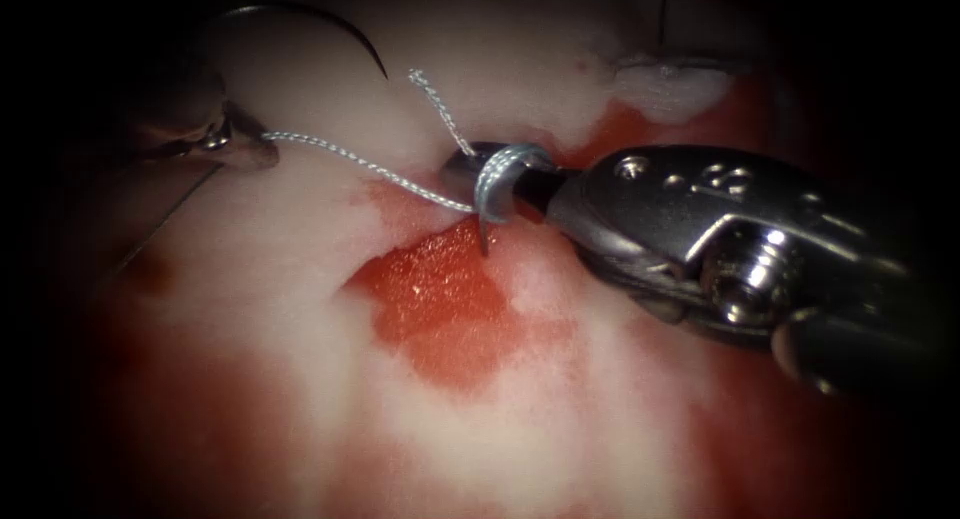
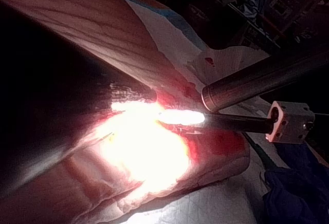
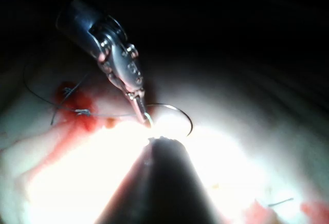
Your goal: Wound Closure
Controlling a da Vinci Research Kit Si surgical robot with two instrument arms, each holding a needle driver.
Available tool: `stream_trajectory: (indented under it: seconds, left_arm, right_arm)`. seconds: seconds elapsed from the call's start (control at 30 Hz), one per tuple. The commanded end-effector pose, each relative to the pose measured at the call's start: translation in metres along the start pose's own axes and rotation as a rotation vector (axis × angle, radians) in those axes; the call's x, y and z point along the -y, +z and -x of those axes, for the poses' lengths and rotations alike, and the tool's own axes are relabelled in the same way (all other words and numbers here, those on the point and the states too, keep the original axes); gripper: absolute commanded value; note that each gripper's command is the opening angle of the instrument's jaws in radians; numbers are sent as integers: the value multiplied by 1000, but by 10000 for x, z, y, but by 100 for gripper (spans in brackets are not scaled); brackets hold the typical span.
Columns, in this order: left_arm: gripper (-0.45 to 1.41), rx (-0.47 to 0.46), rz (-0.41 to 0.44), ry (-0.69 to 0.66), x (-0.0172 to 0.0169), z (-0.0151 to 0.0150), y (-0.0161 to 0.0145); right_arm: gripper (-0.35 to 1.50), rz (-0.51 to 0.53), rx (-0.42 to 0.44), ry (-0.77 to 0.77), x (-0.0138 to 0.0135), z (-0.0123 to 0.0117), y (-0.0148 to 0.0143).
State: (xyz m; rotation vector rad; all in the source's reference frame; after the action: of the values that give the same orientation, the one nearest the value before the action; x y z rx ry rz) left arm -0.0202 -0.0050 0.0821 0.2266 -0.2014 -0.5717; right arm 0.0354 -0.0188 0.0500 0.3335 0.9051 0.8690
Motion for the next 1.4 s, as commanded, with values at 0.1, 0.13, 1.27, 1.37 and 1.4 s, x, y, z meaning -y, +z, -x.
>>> stream_trajectory:
  seconds: [0.1,0.13,1.27,1.37,1.4]
  left_arm:
    - [-45,9,62,-53,-22,15,-1]
    - [-45,9,62,-53,-22,15,-1]
    - [-45,-92,469,-341,-84,78,108]
    - [-45,-93,485,-335,-84,79,107]
    - [-45,-91,496,-333,-84,79,107]
  right_arm:
    - [-35,-99,61,-40,3,-3,-1]
    - [-35,-99,61,-40,3,-3,-1]
    - [-35,-549,238,-481,-11,36,-19]
    - [-35,-620,273,-538,-11,40,-20]
    - [-35,-628,279,-557,-11,41,-20]
